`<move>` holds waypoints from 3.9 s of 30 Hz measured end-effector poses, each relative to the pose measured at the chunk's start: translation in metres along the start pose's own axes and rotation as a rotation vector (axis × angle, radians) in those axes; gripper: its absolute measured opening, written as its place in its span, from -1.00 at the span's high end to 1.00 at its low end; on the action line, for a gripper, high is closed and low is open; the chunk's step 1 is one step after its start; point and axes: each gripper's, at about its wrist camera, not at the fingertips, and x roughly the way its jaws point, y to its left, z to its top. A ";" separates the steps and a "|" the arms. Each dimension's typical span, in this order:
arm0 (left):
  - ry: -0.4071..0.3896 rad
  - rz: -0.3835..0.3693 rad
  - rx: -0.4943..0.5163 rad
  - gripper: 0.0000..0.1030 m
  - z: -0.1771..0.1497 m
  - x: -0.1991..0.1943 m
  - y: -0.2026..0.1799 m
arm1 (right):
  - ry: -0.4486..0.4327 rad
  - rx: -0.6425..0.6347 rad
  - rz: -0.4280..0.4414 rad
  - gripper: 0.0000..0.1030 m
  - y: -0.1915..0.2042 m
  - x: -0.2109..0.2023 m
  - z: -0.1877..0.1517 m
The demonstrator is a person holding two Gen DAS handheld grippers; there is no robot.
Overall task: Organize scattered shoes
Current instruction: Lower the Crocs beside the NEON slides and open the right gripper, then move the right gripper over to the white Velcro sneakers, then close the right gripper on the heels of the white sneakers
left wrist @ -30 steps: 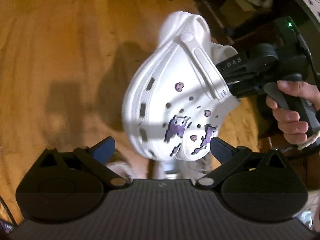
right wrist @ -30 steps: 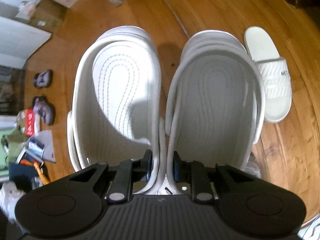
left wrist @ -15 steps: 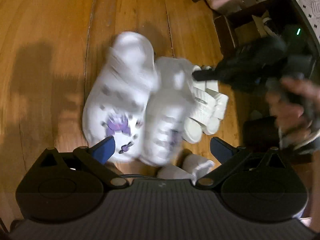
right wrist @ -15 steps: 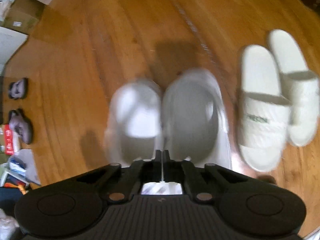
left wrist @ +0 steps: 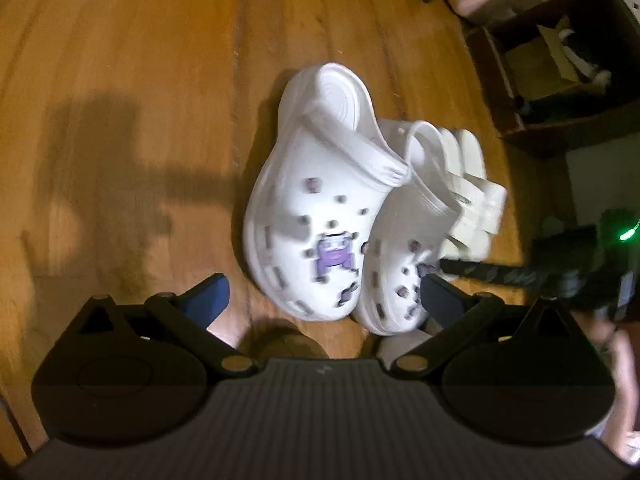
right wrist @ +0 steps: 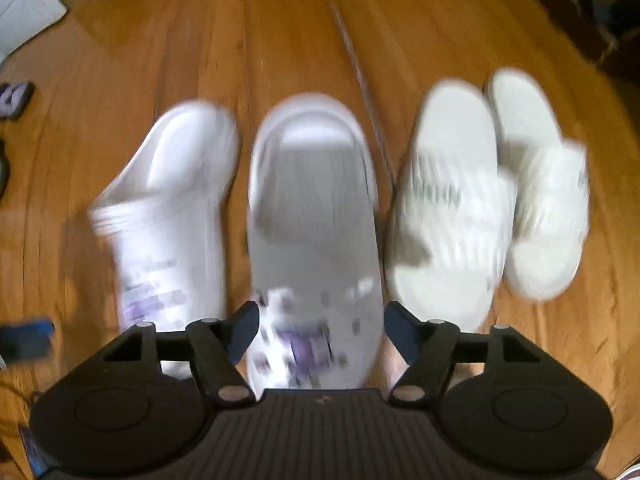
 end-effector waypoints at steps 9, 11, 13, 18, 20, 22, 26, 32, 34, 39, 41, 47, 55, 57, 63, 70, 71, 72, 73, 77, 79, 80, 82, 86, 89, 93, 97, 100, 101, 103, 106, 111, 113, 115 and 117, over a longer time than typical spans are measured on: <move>0.025 0.006 0.022 -1.00 -0.008 0.015 -0.002 | 0.004 0.030 0.045 -0.36 0.000 0.036 0.007; 0.026 0.005 0.014 -1.00 -0.010 0.015 0.002 | -0.079 -0.032 0.010 -0.02 0.010 0.026 0.018; 0.026 0.008 0.011 -1.00 -0.009 0.015 0.003 | -0.155 -0.125 -0.045 0.36 0.022 0.019 0.028; 0.016 -0.014 0.015 -1.00 -0.006 0.009 0.003 | -0.177 -0.070 -0.016 -0.15 0.028 0.006 0.027; -0.002 -0.036 0.011 -1.00 -0.005 0.000 0.005 | -0.148 -0.029 0.125 -0.40 0.033 0.001 0.011; -0.028 -0.058 -0.013 -1.00 -0.005 -0.009 0.012 | -0.086 -0.010 0.221 -0.64 0.042 0.009 -0.001; -0.060 -0.068 -0.041 -1.00 -0.009 -0.021 0.027 | -0.009 -0.031 0.224 -0.63 0.068 0.034 -0.018; -0.040 -0.064 -0.056 -1.00 -0.011 -0.015 0.036 | 0.074 -0.006 0.165 0.00 0.080 0.059 -0.022; -0.024 -0.067 -0.053 -1.00 -0.012 -0.009 0.034 | 0.065 0.061 0.201 0.03 0.073 0.057 -0.020; 0.003 -0.069 -0.024 -1.00 -0.014 0.004 0.026 | -0.057 0.075 0.121 0.03 0.059 0.045 -0.003; 0.014 -0.069 -0.016 -1.00 -0.015 0.009 0.025 | -0.076 0.100 0.117 0.03 0.048 0.034 0.002; 0.031 -0.072 -0.014 -1.00 -0.016 0.018 0.026 | -0.112 0.270 0.163 -0.52 -0.040 -0.012 0.009; 0.041 -0.050 0.057 -1.00 -0.023 0.032 0.003 | -0.082 0.396 -0.068 0.16 -0.160 0.013 0.027; 0.051 -0.045 0.080 -1.00 -0.026 0.038 -0.005 | -0.074 0.272 -0.090 0.16 -0.158 0.022 0.029; 0.073 -0.045 0.107 -1.00 -0.031 0.051 -0.020 | -0.074 0.048 -0.202 0.29 -0.148 0.054 0.029; 0.086 -0.033 0.096 -1.00 -0.036 0.055 -0.023 | -0.186 0.174 -0.155 0.39 -0.172 0.058 0.057; 0.086 -0.038 0.096 -1.00 -0.037 0.053 -0.023 | -0.179 0.165 -0.157 0.39 -0.170 0.058 0.058; 0.082 -0.048 0.093 -1.00 -0.038 0.049 -0.022 | -0.170 0.154 -0.162 0.39 -0.167 0.058 0.058; 0.076 -0.057 0.089 -1.00 -0.039 0.045 -0.021 | -0.148 0.131 -0.165 0.40 -0.162 0.057 0.054; 0.048 -0.069 0.084 -1.00 -0.037 0.033 -0.021 | -0.056 0.043 -0.149 0.39 -0.148 0.052 0.032; 0.042 -0.070 0.083 -1.00 -0.036 0.032 -0.022 | 0.009 0.006 -0.134 0.39 -0.142 0.054 0.020; 0.042 -0.075 0.084 -1.00 -0.035 0.032 -0.024 | 0.022 -0.013 -0.138 0.39 -0.138 0.061 0.018; 0.047 -0.078 0.086 -1.00 -0.036 0.034 -0.026 | 0.014 -0.033 -0.154 0.40 -0.133 0.067 0.020; 0.065 -0.073 0.099 -1.00 -0.039 0.040 -0.030 | -0.086 0.041 -0.165 0.41 -0.137 0.066 0.043; 0.068 -0.074 0.102 -1.00 -0.040 0.040 -0.032 | -0.133 0.128 -0.143 0.41 -0.146 0.059 0.061; 0.066 -0.085 0.106 -1.00 -0.043 0.034 -0.037 | -0.074 0.227 0.015 0.26 -0.154 0.035 0.062; 0.062 -0.126 0.163 -1.00 -0.053 0.019 -0.058 | 0.037 0.285 0.228 -0.03 -0.149 -0.011 0.027; 0.077 -0.168 0.214 -1.00 -0.063 0.012 -0.077 | 0.123 0.237 0.275 -0.12 -0.125 -0.041 -0.006; 0.092 -0.192 0.242 -1.00 -0.070 0.010 -0.089 | 0.139 0.204 0.272 -0.18 -0.115 -0.049 -0.023; 0.121 -0.227 0.269 -1.00 -0.078 0.011 -0.101 | 0.155 0.150 0.271 -0.27 -0.100 -0.053 -0.050; 0.233 -0.315 0.276 -1.00 -0.096 0.028 -0.116 | 0.170 0.137 0.289 -0.25 -0.086 -0.047 -0.081; 0.483 -0.454 0.070 -1.00 -0.122 0.086 -0.106 | 0.174 0.135 0.271 -0.20 -0.081 -0.029 -0.112; 0.512 -0.436 0.027 -1.00 -0.128 0.099 -0.103 | 0.167 0.121 0.234 -0.20 -0.082 -0.029 -0.112; 0.513 -0.424 0.010 -1.00 -0.130 0.103 -0.101 | 0.122 0.070 0.186 -0.20 -0.075 -0.034 -0.110; 0.490 -0.416 0.011 -1.00 -0.128 0.101 -0.101 | 0.060 0.016 0.150 -0.20 -0.067 -0.038 -0.108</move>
